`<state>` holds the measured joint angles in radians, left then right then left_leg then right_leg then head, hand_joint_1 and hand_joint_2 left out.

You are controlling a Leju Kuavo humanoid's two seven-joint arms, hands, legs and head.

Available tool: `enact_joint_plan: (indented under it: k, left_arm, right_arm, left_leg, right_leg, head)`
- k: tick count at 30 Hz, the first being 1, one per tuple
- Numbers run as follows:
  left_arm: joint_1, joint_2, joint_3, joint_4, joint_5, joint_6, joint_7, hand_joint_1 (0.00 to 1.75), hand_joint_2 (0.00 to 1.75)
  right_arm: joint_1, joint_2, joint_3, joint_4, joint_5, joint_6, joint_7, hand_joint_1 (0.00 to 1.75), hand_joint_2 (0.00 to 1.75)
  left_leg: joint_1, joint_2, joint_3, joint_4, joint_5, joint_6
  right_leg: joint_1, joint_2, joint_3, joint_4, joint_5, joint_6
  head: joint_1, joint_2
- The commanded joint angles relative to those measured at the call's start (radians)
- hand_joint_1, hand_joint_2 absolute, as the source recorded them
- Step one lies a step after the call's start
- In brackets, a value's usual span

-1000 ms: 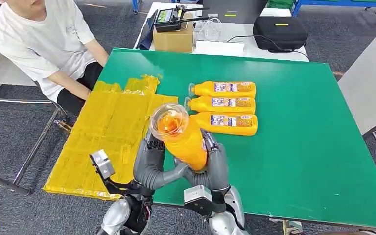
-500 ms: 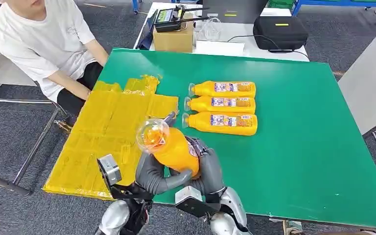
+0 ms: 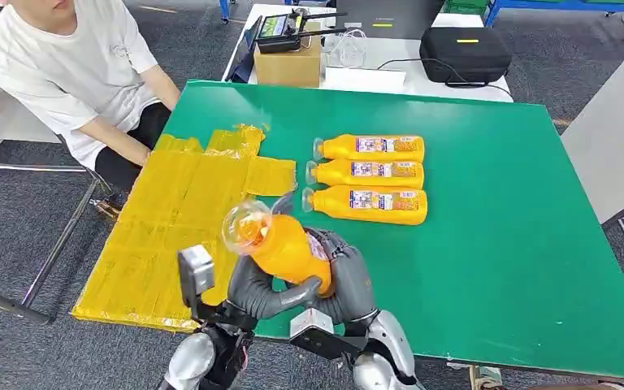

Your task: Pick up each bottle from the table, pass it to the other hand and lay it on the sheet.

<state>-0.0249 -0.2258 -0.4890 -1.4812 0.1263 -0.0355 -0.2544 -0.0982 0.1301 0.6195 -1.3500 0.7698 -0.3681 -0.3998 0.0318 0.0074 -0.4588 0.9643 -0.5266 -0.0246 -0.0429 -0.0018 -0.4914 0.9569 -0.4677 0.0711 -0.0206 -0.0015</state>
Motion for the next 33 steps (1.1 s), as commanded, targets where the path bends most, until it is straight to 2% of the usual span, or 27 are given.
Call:
enact_joint_plan:
  k: [1, 2, 3, 4, 5, 6, 7, 12, 17, 19, 21, 23, 25, 26, 28, 33]
  left_arm:
    - [-0.068, -0.002, 0.013, 0.193, 0.137, -0.02, 0.121, 1.75, 1.75]
    - [-0.074, -0.004, 0.017, 0.204, 0.16, -0.022, 0.121, 1.75, 1.75]
    - [-0.078, -0.007, 0.022, 0.209, 0.188, -0.028, 0.123, 1.75, 1.75]
    - [-0.081, -0.008, 0.027, 0.209, 0.209, -0.023, 0.125, 1.75, 1.75]
    - [-0.083, -0.01, 0.032, 0.21, 0.224, -0.01, 0.126, 1.75, 1.75]
    - [-0.085, -0.011, 0.035, 0.207, 0.239, 0.002, 0.128, 1.75, 1.75]
    - [-0.088, -0.01, 0.036, 0.205, 0.25, 0.019, 0.13, 1.75, 1.75]
    - [-0.095, -0.008, 0.045, 0.21, 0.306, 0.06, 0.142, 1.75, 1.75]
    - [-0.081, -0.029, 0.075, 0.167, 0.343, 0.105, 0.113, 1.75, 1.75]
    - [-0.098, -0.019, 0.086, 0.168, 0.311, 0.173, 0.064, 1.75, 1.75]
    - [-0.104, -0.012, 0.09, 0.169, 0.312, 0.17, 0.065, 1.75, 1.75]
    - [-0.108, -0.013, 0.109, 0.163, 0.192, 0.284, -0.029, 1.75, 1.75]
    - [-0.12, 0.004, 0.122, 0.169, -0.095, 0.508, -0.117, 1.75, 1.75]
    - [-0.124, 0.008, 0.144, 0.17, -0.206, 0.569, -0.137, 1.75, 1.75]
    - [-0.13, 0.011, 0.203, 0.187, -0.374, 0.585, -0.098, 1.75, 1.75]
    - [-0.13, 0.011, 0.203, 0.187, -0.374, 0.585, -0.098, 1.75, 1.75]
  right_arm:
    - [-0.066, -0.028, 0.066, 0.092, 0.004, -0.043, -0.019, 1.75, 1.75]
    - [-0.076, -0.028, 0.077, 0.101, 0.006, -0.044, -0.021, 1.75, 1.75]
    - [-0.081, -0.026, 0.084, 0.109, 0.004, -0.045, -0.023, 1.41, 1.75]
    - [-0.079, -0.016, 0.083, 0.113, -0.011, -0.055, -0.025, 0.4, 1.75]
    - [-0.077, -0.01, 0.083, 0.118, -0.015, -0.07, -0.032, 0.0, 1.75]
    - [-0.076, -0.006, 0.085, 0.122, -0.024, -0.076, -0.033, 0.0, 1.75]
    - [-0.077, -0.004, 0.09, 0.13, -0.017, -0.09, -0.032, 0.0, 0.0]
    - [-0.095, 0.009, 0.097, 0.159, -0.022, -0.144, -0.019, 0.0, 0.0]
    - [-0.088, 0.021, 0.085, 0.174, -0.03, -0.211, -0.044, 0.0, 0.0]
    - [-0.082, 0.025, 0.092, 0.167, -0.032, -0.256, -0.063, 0.0, 0.0]
    - [-0.079, 0.025, 0.095, 0.161, -0.032, -0.257, -0.063, 0.0, 0.0]
    - [-0.068, 0.021, 0.101, 0.133, 0.004, -0.309, -0.056, 0.0, 0.0]
    - [-0.048, 0.018, 0.104, 0.097, 0.047, -0.329, -0.045, 0.0, 0.0]
    - [-0.042, 0.019, 0.108, 0.082, 0.058, -0.329, -0.039, 0.0, 0.0]
    - [-0.032, 0.019, 0.116, 0.053, 0.079, -0.312, -0.023, 0.0, 0.0]
    - [-0.032, 0.019, 0.116, 0.053, 0.079, -0.312, -0.023, 0.0, 0.0]
  left_leg:
    - [0.0, 0.0, 0.002, -0.002, 0.0, 0.002]
    - [0.0, 0.0, 0.002, -0.002, 0.001, 0.002]
    - [0.0, 0.0, 0.002, -0.002, 0.0, 0.002]
    - [0.0, 0.001, 0.002, -0.002, 0.0, 0.002]
    - [0.0, 0.001, 0.002, -0.002, 0.0, 0.003]
    - [0.0, 0.001, 0.001, -0.001, 0.0, 0.002]
    - [0.001, 0.001, 0.003, -0.002, 0.0, 0.003]
    - [0.001, 0.002, 0.002, -0.002, 0.0, 0.003]
    - [0.0, 0.001, 0.001, -0.001, 0.0, 0.002]
    - [0.001, 0.002, 0.001, -0.001, 0.0, 0.003]
    - [0.0, 0.001, 0.0, -0.001, 0.0, 0.002]
    - [0.0, 0.001, 0.0, -0.001, 0.0, 0.002]
    - [0.0, 0.001, 0.001, -0.002, 0.0, 0.002]
    - [0.0, 0.001, 0.0, -0.001, 0.0, 0.002]
    - [0.001, 0.001, 0.0, -0.001, 0.0, 0.002]
    - [0.001, 0.001, 0.0, -0.001, 0.0, 0.002]
  right_leg:
    - [0.001, 0.0, 0.002, -0.002, 0.001, -0.003]
    - [0.001, 0.0, 0.002, -0.002, 0.001, -0.004]
    - [0.001, 0.001, 0.002, -0.002, 0.001, -0.003]
    - [0.0, 0.001, 0.001, -0.001, 0.001, -0.003]
    - [0.001, 0.002, 0.002, -0.002, 0.001, -0.004]
    - [0.001, 0.002, 0.001, -0.001, 0.001, -0.003]
    - [0.002, 0.002, 0.002, -0.003, 0.001, -0.006]
    - [0.002, 0.003, 0.001, -0.002, 0.001, -0.005]
    - [0.001, 0.002, 0.001, -0.001, 0.001, -0.004]
    - [0.002, 0.002, 0.001, -0.001, 0.001, -0.005]
    - [0.001, 0.001, 0.0, 0.0, 0.0, -0.003]
    - [0.001, 0.002, 0.0, 0.0, 0.001, -0.004]
    - [0.001, 0.002, 0.001, -0.001, 0.001, -0.005]
    - [0.001, 0.001, 0.0, -0.001, 0.001, -0.003]
    - [0.002, 0.001, -0.001, -0.001, 0.001, -0.003]
    - [0.002, 0.001, -0.001, -0.001, 0.001, -0.003]
  head:
    - [0.0, 0.0]
    - [0.0, 0.0]
    - [0.0, 0.0]
    - [0.0, 0.0]
    - [0.0, 0.0]
    - [0.0, 0.0]
    - [-0.001, 0.0]
    - [0.0, 0.0]
    - [0.0, 0.0]
    - [0.0, 0.0]
    - [0.0, 0.0]
    - [0.0, 0.0]
    - [0.0, 0.0]
    - [0.0, 0.0]
    - [-0.001, 0.0]
    - [-0.001, 0.0]
